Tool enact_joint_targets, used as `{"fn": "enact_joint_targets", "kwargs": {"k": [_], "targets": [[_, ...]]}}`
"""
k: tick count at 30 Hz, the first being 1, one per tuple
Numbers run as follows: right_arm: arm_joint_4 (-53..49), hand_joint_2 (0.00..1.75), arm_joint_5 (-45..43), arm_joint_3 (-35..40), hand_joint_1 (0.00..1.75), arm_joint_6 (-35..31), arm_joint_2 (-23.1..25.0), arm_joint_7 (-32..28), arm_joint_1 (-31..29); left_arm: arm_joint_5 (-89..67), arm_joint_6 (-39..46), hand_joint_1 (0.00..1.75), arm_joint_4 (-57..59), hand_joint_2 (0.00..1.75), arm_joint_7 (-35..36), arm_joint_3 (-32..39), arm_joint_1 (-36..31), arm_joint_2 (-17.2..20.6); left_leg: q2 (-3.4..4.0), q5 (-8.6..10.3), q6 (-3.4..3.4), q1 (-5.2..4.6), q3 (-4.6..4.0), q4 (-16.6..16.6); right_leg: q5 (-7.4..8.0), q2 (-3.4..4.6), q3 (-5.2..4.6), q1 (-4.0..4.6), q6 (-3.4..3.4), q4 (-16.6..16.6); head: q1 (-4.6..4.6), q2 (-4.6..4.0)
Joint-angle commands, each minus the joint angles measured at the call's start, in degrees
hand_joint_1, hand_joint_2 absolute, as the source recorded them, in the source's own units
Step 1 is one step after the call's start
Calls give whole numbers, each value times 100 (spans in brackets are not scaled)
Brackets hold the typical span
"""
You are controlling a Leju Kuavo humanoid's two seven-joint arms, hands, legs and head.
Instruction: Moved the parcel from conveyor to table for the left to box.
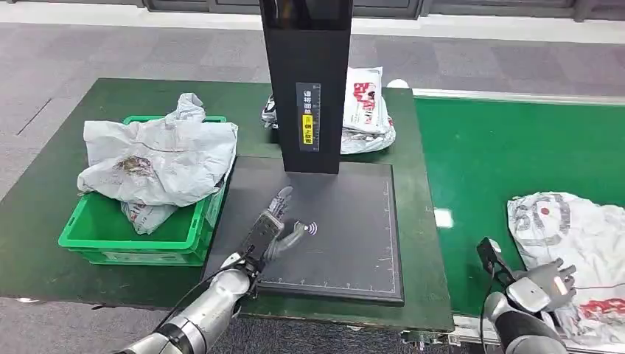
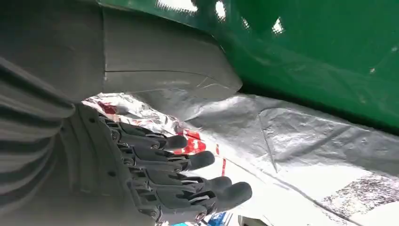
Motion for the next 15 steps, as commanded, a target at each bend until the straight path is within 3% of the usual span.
{"fn": "enact_joint_targets", "kwargs": {"k": [1,4,9,10,15], "targets": [[319,175,-31,273,0,341,45,317,-195,49,-117,0,77,175,3,253,-46,44,10,-4,-1,4,9,-4,2,19,6,4,-4,-7,0,0],[336,175,-31,523,0,606,-271,317,-104,82,-165,0,81,175,19,281,-67,4,-1,-1,0,1,6,-3,-1,5,5,1,-2,-4,0,0],[346,175,-31,537,0,680,-332,317,-77,92,-175,0,92,175,26,289,-78,-8,-5,-2,1,2,13,-6,-1,6,13,2,-2,-11,0,0],[346,175,-31,576,175,755,-391,317,-71,101,-185,0,100,175,31,296,-83,-16,2,-4,0,4,22,-10,0,16,19,3,-4,-15,0,0],[416,175,-31,365,175,1098,-147,317,-66,141,-190,0,93,175,47,338,-82,-19,-1,-1,-1,4,17,-8,0,11,14,4,-4,-12,0,0]]}}
